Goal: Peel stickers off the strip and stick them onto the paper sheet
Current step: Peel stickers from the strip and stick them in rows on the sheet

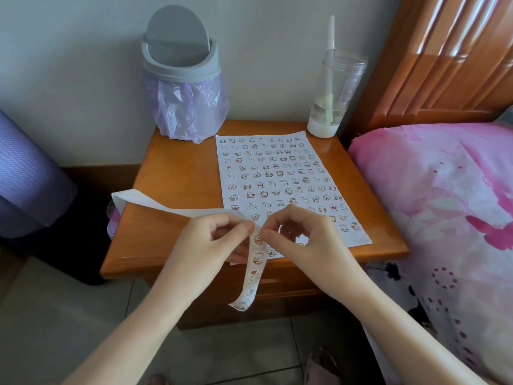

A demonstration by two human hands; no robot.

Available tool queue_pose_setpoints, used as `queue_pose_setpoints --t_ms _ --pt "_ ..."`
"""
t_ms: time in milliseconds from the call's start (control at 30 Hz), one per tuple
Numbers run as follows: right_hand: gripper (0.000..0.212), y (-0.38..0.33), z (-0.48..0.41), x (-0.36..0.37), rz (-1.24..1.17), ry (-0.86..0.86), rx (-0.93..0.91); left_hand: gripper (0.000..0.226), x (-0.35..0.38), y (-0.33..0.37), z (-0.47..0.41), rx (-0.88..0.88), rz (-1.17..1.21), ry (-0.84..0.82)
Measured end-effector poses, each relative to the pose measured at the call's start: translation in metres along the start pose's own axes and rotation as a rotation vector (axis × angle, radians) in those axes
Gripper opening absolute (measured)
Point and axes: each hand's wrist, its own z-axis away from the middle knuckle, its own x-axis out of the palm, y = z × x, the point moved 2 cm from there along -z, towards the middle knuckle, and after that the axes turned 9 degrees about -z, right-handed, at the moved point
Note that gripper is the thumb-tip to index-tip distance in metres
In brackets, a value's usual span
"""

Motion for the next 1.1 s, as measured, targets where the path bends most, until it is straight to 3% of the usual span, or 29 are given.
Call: queue_pose_setpoints --t_ms 500,600,833,1100 --pt "0.009 -0.012 -0.002 -0.012 0.030 -0.027 -0.060 0.011 -0.001 -0.004 -0.001 -0.079 0.010 0.031" --pt "0.020 -0.011 -0.008 -0.035 0.038 -0.039 0.022 0.012 -0.003 -0.005 -0.001 -0.091 0.004 0.038" --pt "0.008 0.013 -0.012 -0.075 0.140 -0.177 0.343 0.013 0.000 -0.010 -0.002 -0.081 -0.112 0.020" --pt "0.009 0.021 -0.014 -0.074 0.149 -0.219 0.415 0.009 0.000 -0.014 -0.004 -0.084 -0.152 0.002"
